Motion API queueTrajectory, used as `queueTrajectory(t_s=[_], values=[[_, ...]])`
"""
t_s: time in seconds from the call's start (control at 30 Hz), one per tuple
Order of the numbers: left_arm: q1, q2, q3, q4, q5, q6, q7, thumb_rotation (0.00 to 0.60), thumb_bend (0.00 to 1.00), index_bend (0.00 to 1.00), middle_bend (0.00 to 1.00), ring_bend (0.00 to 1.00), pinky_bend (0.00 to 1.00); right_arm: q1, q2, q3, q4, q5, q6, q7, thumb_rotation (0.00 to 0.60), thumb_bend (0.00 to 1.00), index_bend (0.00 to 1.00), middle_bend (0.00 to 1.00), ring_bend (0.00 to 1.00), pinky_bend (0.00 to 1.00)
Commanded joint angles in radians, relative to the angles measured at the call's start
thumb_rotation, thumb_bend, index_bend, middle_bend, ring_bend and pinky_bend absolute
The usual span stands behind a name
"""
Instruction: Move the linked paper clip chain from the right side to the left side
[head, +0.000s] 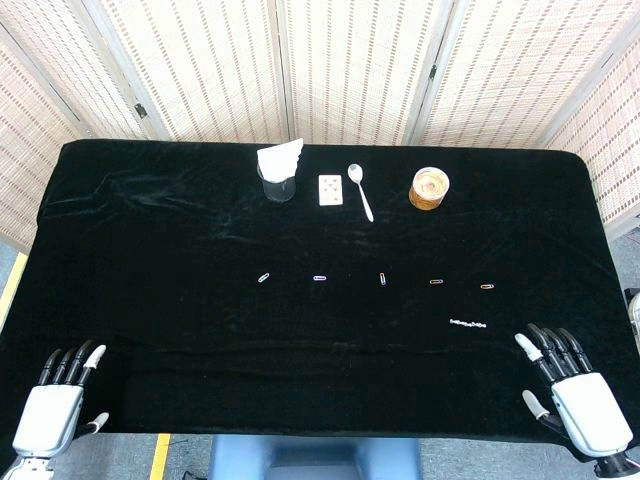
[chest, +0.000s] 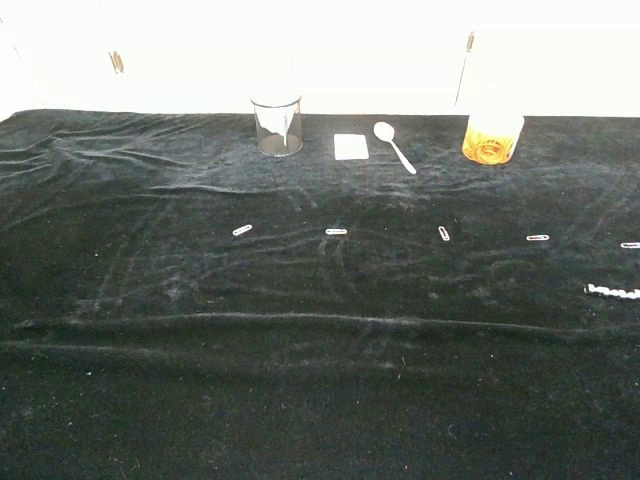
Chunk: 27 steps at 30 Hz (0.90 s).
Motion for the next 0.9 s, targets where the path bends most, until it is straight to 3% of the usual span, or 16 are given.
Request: queueTrajectory(t_s=[0.03,0.27,0.4,0.47,0.53,0.63,0.83,0.9], values=[[-0.005,0.001,-0.002,-0.002,-0.004,-0.008,0.003,0.6,0.15,0.0,0.06,0.12,0.11,0.001,0.0,0.001,-0.001,0.007,-0.005,0.001,0.6,0.36,0.0,0.0,0.0,0.0],[-0.012,0.004,-0.006,-0.006,-0.026,-0.028,-0.002,0.6,0.15,0.0,0.06,0.12,0.11,0.017,-0.003,0.013,-0.008,0.04,-0.046,-0.008,0.6,0.36,0.0,0.0,0.0,0.0],[-0.02,0.017,-0.004,-0.016,-0.025,-0.039,-0.025,0.6,0.15,0.0,0.06,0.12,0.11,0.055,-0.006,0.049,-0.01,0.107,-0.118,0.002,0.6,0.36,0.0,0.0,0.0,0.0],[-0.031,0.032,-0.009,-0.021,-0.035,-0.055,-0.05,0.6,0.15,0.0,0.06,0.12,0.11,0.092,-0.015,0.087,0.004,0.155,-0.165,0.044,0.6,0.36,0.05,0.0,0.0,0.0],[-0.044,0.043,-0.018,-0.024,-0.048,-0.074,-0.075,0.6,0.15,0.0,0.06,0.12,0.11,0.134,-0.03,0.128,0.035,0.192,-0.208,0.068,0.6,0.36,0.2,0.0,0.0,0.0],[-0.065,0.05,-0.032,-0.016,-0.044,-0.082,-0.12,0.6,0.15,0.0,0.06,0.13,0.11,0.194,-0.064,0.173,0.094,0.222,-0.261,0.078,0.6,0.36,0.3,0.0,0.0,0.0],[-0.077,0.071,-0.042,-0.007,-0.063,-0.095,-0.197,0.6,0.15,0.0,0.06,0.13,0.11,0.259,-0.132,0.209,0.165,0.279,-0.339,0.062,0.6,0.36,0.47,0.0,0.0,0.0],[-0.083,0.077,-0.048,-0.001,-0.082,-0.109,-0.215,0.6,0.15,0.0,0.06,0.13,0.11,0.275,-0.156,0.207,0.19,0.292,-0.37,0.057,0.6,0.36,0.48,0.0,0.0,0.0]])
